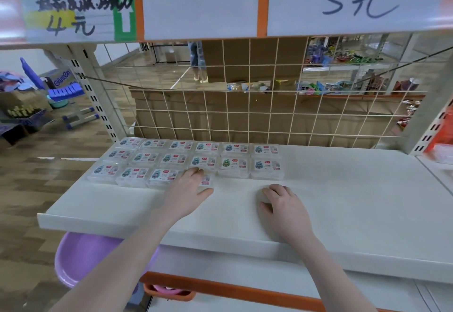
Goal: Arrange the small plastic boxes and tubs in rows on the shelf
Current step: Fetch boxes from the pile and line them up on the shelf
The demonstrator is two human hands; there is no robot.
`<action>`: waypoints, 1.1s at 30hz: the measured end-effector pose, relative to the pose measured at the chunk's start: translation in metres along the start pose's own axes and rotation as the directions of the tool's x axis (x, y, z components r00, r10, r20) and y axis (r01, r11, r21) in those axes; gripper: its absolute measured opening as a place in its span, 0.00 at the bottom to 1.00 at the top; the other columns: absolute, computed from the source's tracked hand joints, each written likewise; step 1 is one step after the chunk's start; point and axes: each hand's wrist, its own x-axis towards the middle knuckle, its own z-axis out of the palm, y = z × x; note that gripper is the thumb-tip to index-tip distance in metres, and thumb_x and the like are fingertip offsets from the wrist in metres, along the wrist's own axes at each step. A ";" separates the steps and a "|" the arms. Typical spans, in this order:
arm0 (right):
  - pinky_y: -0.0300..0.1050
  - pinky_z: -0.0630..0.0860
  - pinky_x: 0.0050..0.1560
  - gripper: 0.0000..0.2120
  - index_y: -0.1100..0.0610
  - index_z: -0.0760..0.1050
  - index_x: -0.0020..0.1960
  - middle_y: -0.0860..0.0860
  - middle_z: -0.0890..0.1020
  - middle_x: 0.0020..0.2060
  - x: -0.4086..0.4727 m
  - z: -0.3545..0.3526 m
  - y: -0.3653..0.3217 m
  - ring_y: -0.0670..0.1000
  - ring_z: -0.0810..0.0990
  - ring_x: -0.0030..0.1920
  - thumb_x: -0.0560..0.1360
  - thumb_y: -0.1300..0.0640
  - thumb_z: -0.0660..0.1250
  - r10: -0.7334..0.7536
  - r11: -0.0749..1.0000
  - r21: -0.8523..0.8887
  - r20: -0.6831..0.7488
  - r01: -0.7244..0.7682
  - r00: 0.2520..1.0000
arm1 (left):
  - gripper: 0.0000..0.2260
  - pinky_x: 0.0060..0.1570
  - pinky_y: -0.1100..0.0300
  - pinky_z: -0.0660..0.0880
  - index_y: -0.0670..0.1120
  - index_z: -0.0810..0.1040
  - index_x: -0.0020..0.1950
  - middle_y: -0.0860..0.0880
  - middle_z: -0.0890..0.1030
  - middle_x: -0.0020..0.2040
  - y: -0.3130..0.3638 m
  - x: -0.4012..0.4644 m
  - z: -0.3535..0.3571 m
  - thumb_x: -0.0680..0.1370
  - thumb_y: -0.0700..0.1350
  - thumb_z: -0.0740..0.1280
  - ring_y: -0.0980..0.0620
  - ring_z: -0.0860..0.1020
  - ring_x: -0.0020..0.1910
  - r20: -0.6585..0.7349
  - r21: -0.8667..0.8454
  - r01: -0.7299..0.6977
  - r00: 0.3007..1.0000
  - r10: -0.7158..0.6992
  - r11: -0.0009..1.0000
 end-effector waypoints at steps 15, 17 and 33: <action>0.39 0.67 0.55 0.15 0.52 0.75 0.59 0.46 0.76 0.58 -0.013 -0.004 -0.007 0.50 0.72 0.59 0.78 0.51 0.56 0.170 0.983 -0.056 -0.060 -0.173 0.984 | 0.26 0.67 0.58 0.59 0.43 0.67 0.70 0.47 0.68 0.70 -0.005 -0.001 0.010 0.78 0.57 0.60 0.48 0.64 0.69 -0.114 0.014 -0.034 0.993 0.035 0.999; 0.39 0.66 0.52 0.14 0.51 0.74 0.60 0.46 0.76 0.57 -0.021 -0.007 -0.007 0.49 0.72 0.58 0.78 0.51 0.55 0.276 0.956 -0.076 -0.082 -0.282 0.958 | 0.26 0.67 0.57 0.59 0.42 0.67 0.70 0.47 0.68 0.69 -0.008 -0.001 0.009 0.78 0.58 0.59 0.48 0.63 0.70 -0.142 0.020 -0.069 0.987 0.071 0.997; 0.45 0.65 0.57 0.18 0.57 0.70 0.64 0.52 0.76 0.58 -0.139 -0.045 -0.015 0.54 0.72 0.60 0.78 0.50 0.59 0.744 0.591 -0.080 -0.328 -0.802 0.582 | 0.26 0.69 0.57 0.60 0.46 0.62 0.73 0.49 0.64 0.73 0.083 -0.018 0.009 0.79 0.58 0.57 0.50 0.60 0.72 -0.086 -0.091 -0.526 0.850 0.519 0.846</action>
